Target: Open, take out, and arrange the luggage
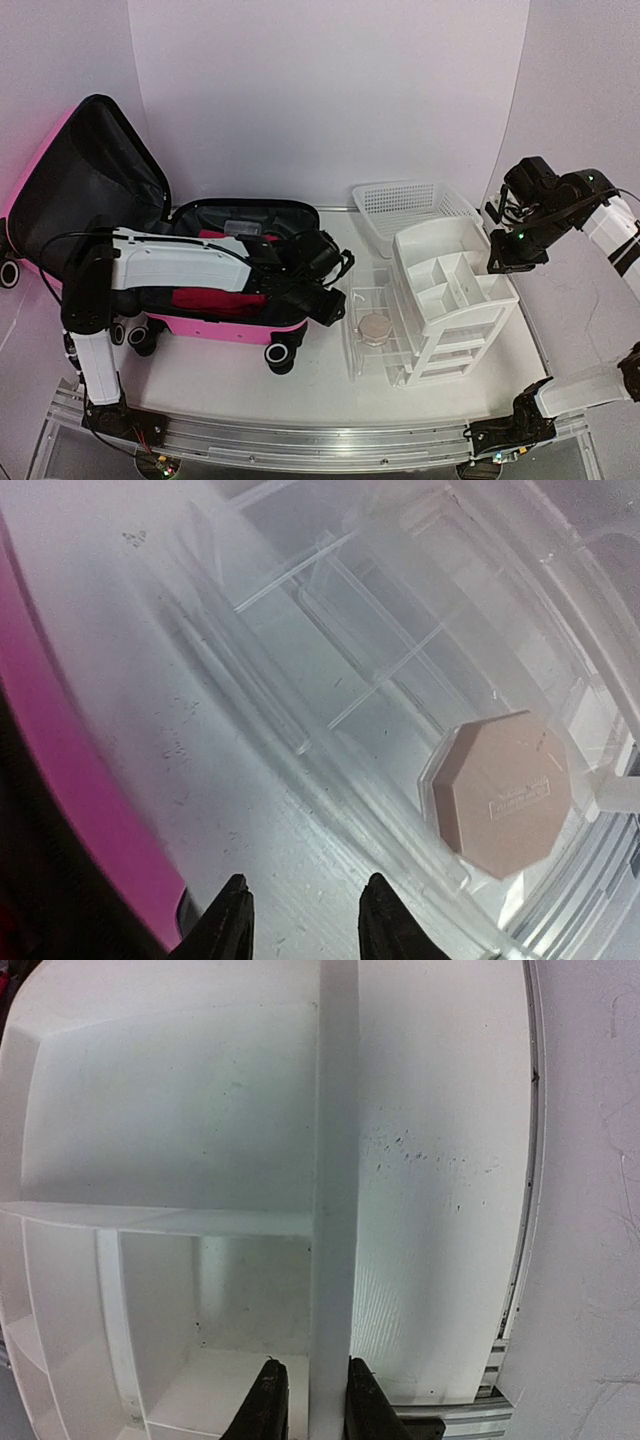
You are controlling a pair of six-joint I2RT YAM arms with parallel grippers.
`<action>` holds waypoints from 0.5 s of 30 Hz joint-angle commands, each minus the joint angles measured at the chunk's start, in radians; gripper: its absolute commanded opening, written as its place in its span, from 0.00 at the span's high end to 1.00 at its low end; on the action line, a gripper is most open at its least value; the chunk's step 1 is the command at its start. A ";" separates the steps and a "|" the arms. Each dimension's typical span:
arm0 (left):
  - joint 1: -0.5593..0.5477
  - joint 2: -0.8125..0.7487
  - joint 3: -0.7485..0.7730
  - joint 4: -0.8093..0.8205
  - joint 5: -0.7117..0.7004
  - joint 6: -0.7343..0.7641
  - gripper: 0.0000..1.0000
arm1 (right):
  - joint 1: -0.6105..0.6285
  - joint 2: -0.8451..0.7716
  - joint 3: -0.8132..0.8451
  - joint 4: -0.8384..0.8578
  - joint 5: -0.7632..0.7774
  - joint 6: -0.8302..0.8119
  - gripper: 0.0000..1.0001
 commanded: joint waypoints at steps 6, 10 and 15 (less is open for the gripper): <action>-0.010 0.184 0.260 0.012 0.173 -0.036 0.63 | 0.002 -0.015 -0.034 -0.019 -0.053 0.011 0.81; -0.011 0.271 0.352 0.027 0.242 -0.044 0.57 | 0.002 -0.016 -0.041 -0.010 -0.062 0.019 0.82; -0.010 0.375 0.455 0.037 0.318 -0.070 0.56 | 0.002 -0.024 -0.043 -0.009 -0.086 0.025 0.83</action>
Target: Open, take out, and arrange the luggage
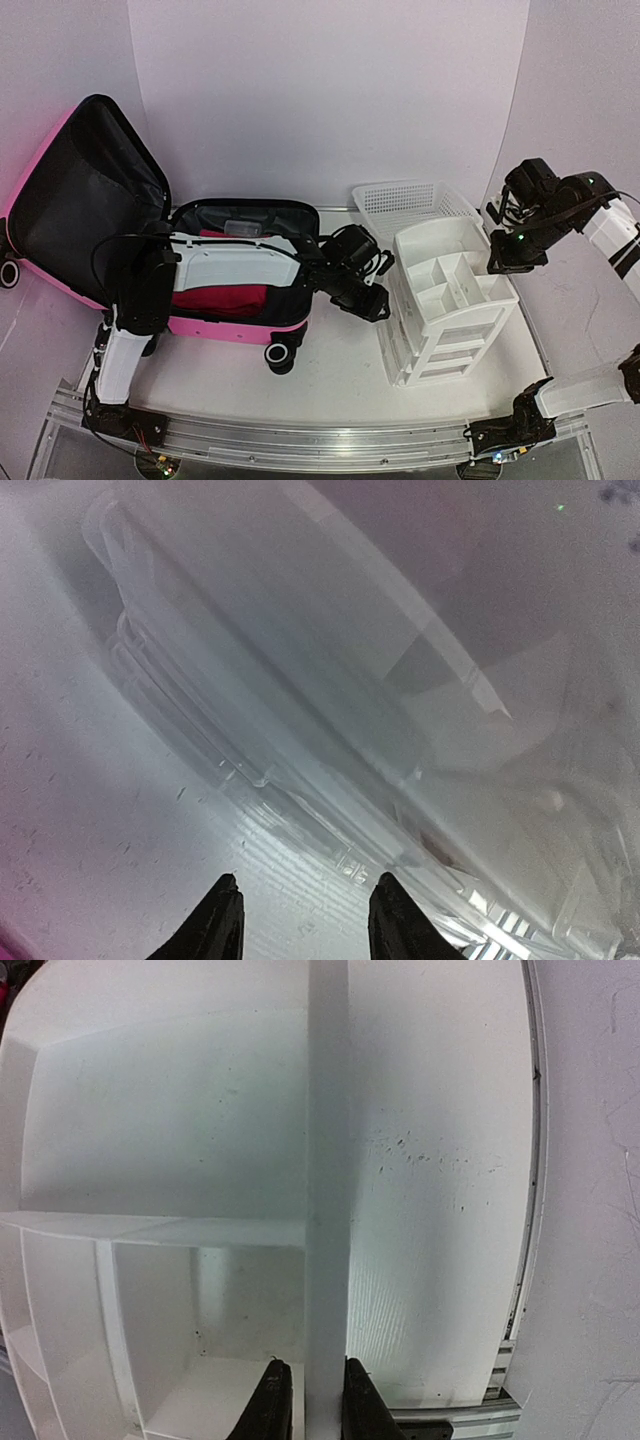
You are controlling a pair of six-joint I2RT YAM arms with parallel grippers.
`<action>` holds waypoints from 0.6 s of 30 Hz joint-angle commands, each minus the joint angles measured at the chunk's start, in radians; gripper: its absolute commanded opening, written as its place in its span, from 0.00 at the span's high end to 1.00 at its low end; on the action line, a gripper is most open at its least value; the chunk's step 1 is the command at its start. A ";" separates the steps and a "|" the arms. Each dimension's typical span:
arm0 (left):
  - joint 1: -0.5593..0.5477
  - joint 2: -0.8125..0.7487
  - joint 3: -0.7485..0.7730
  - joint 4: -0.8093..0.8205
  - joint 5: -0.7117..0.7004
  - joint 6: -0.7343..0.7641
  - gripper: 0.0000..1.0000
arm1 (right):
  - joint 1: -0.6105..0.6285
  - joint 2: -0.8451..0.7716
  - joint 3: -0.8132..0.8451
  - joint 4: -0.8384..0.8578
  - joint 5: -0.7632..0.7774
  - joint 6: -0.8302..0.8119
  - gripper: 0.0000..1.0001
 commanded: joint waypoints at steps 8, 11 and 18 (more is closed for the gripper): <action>-0.003 0.086 0.134 0.049 0.105 -0.023 0.47 | 0.006 -0.022 -0.024 -0.035 -0.071 0.009 0.84; -0.002 0.027 0.061 0.048 0.041 -0.032 0.38 | 0.006 -0.025 -0.020 -0.036 -0.067 0.007 0.84; 0.000 0.006 0.001 0.034 -0.035 -0.101 0.31 | 0.006 -0.023 -0.022 -0.037 -0.067 0.000 0.84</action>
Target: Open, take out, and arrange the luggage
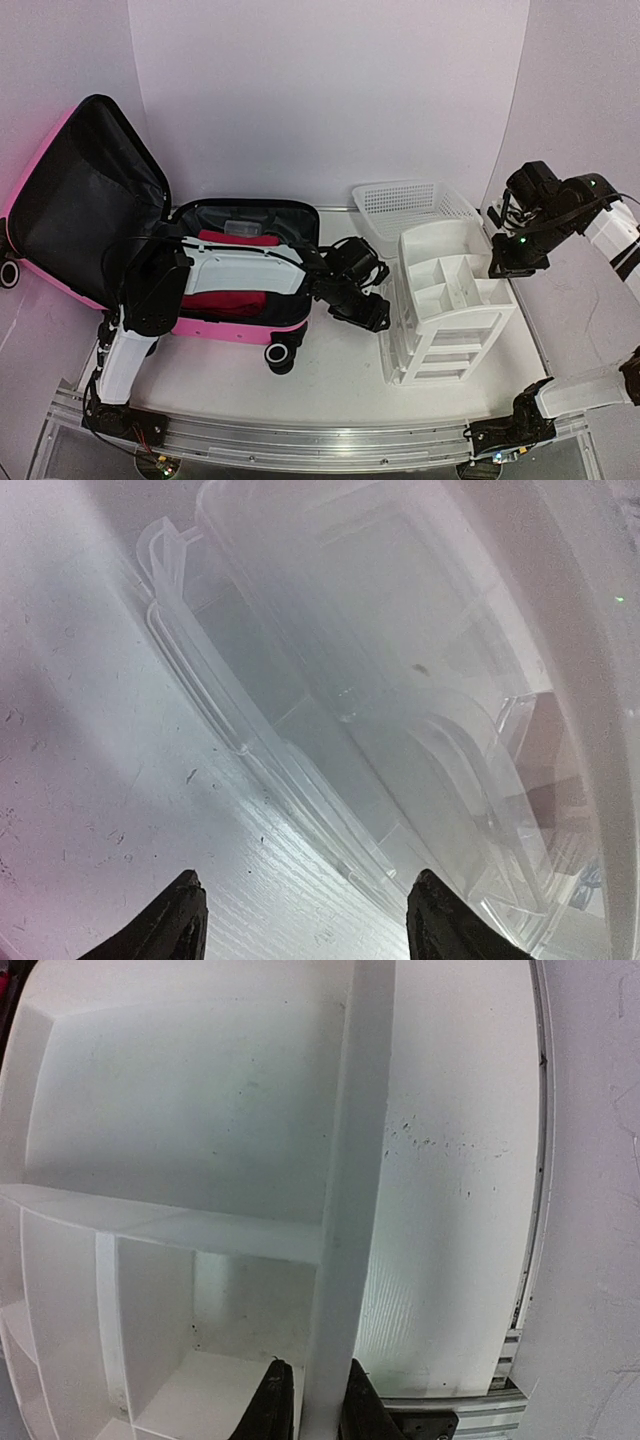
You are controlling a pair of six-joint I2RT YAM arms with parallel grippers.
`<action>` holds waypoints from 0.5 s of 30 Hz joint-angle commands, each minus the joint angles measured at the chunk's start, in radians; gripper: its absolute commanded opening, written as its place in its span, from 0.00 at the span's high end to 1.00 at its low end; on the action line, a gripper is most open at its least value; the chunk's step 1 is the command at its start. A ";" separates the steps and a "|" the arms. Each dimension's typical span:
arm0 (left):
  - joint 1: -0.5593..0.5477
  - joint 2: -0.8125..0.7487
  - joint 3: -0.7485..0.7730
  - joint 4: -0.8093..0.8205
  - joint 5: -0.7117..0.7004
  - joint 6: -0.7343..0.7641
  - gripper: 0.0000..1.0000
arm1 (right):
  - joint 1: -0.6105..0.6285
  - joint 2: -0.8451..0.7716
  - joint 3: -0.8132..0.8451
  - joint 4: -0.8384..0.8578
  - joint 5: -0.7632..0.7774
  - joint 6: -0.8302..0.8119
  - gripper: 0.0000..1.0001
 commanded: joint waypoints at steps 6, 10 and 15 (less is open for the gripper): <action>-0.004 0.012 0.055 0.020 0.023 -0.083 0.29 | 0.007 -0.004 -0.003 -0.017 -0.047 -0.004 0.84; -0.005 0.042 0.091 -0.045 -0.020 -0.096 0.27 | 0.008 -0.004 0.005 -0.022 -0.047 -0.006 0.84; -0.020 0.090 0.156 -0.185 -0.121 -0.087 0.26 | 0.008 0.000 0.002 -0.022 -0.011 -0.008 0.84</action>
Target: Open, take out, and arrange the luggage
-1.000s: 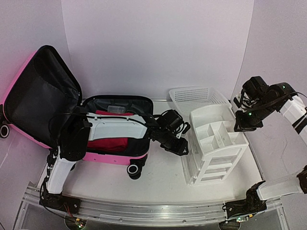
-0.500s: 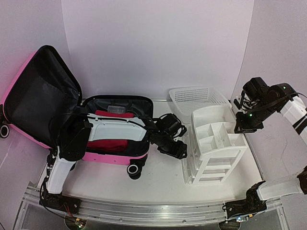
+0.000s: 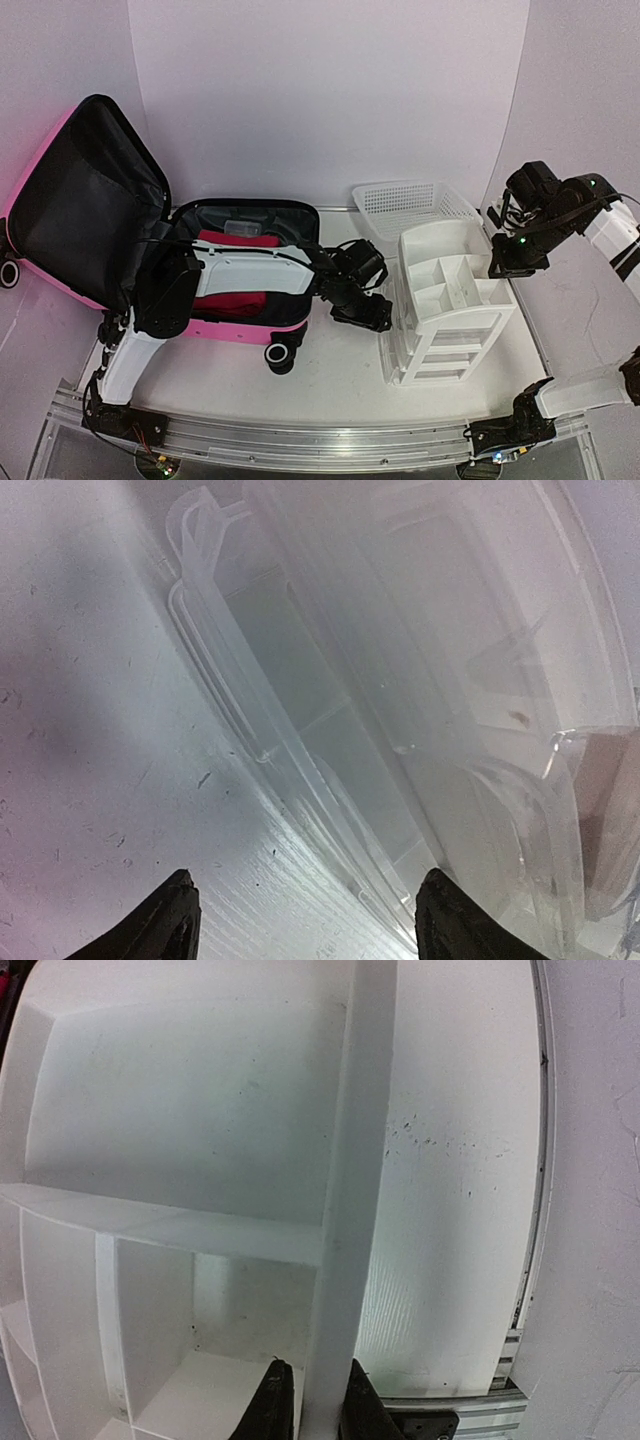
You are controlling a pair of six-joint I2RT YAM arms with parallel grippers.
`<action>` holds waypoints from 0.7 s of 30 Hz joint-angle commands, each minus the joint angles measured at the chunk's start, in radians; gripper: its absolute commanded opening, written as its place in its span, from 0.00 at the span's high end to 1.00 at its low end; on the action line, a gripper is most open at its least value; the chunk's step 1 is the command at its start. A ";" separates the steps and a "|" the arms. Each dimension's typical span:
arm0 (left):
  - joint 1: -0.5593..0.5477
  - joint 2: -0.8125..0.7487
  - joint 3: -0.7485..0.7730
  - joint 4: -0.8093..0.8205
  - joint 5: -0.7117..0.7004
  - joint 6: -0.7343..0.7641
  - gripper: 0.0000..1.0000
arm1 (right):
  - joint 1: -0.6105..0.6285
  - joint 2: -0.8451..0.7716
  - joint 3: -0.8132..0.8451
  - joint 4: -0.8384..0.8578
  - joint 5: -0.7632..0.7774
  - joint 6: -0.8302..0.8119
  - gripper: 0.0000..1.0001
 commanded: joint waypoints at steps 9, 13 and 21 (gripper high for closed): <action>-0.020 -0.053 -0.007 -0.269 -0.360 0.048 0.28 | 0.008 -0.013 0.000 -0.044 0.108 0.008 0.84; -0.020 -0.083 -0.035 -0.304 -0.403 0.063 0.28 | 0.008 -0.015 -0.003 -0.050 0.141 0.014 0.84; -0.019 -0.149 -0.086 -0.327 -0.446 0.092 0.29 | 0.008 -0.033 -0.007 -0.092 0.259 0.029 0.87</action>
